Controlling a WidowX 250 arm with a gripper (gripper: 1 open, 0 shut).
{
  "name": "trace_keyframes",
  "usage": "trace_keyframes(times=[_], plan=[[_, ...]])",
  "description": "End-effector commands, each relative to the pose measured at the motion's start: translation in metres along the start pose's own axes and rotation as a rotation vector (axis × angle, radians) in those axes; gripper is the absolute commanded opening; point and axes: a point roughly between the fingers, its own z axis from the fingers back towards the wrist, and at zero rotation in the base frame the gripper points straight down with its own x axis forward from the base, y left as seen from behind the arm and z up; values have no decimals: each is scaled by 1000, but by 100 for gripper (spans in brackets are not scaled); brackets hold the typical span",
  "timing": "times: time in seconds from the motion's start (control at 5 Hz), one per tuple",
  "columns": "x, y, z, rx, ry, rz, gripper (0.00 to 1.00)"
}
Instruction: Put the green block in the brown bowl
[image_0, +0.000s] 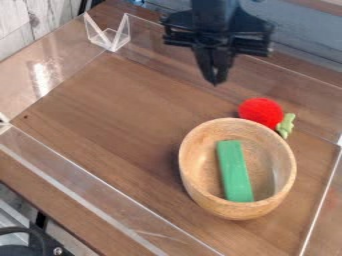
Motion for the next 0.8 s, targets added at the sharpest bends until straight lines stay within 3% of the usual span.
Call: trace_keyframes(times=[0.0, 0.6], plan=[[9, 12, -1, -20, -25, -78, 0], [9, 23, -65, -24, -4, -209, 0]])
